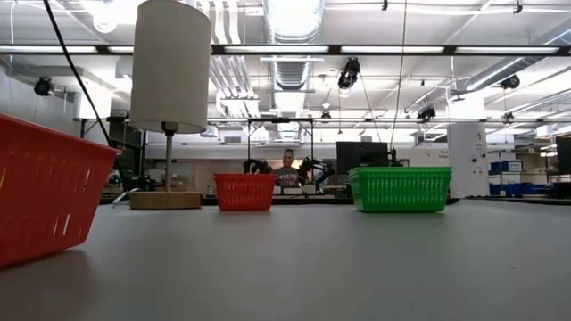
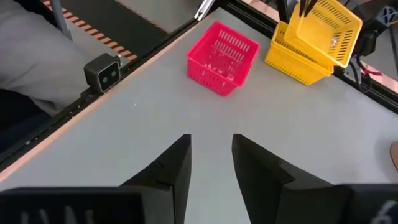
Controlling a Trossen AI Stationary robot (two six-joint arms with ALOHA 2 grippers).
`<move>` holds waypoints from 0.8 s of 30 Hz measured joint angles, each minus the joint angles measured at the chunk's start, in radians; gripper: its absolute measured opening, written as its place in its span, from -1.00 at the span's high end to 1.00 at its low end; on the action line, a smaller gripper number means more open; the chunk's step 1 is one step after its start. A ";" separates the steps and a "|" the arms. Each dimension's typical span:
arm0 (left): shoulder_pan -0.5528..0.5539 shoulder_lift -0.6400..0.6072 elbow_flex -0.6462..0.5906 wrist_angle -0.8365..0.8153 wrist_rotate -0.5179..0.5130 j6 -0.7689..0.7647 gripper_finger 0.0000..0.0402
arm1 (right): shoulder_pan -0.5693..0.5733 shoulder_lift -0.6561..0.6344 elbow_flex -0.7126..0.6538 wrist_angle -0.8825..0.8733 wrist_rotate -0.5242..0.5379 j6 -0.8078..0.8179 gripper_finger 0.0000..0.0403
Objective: Stack baskets by color
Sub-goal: Stack the right yellow basket on the left yellow basket, then stack the bottom red basket on the top red basket
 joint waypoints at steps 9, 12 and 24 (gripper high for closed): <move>-0.001 0.000 -0.001 0.000 0.033 -0.014 0.94 | 0.000 0.002 0.000 -0.002 0.000 0.011 0.47; -0.001 0.000 -0.001 0.000 0.063 -0.014 0.93 | 0.000 0.002 0.000 -0.002 0.000 0.012 0.47; 0.000 0.000 -0.002 0.016 0.135 -0.045 0.66 | 0.000 0.002 0.000 -0.005 -0.049 0.020 0.47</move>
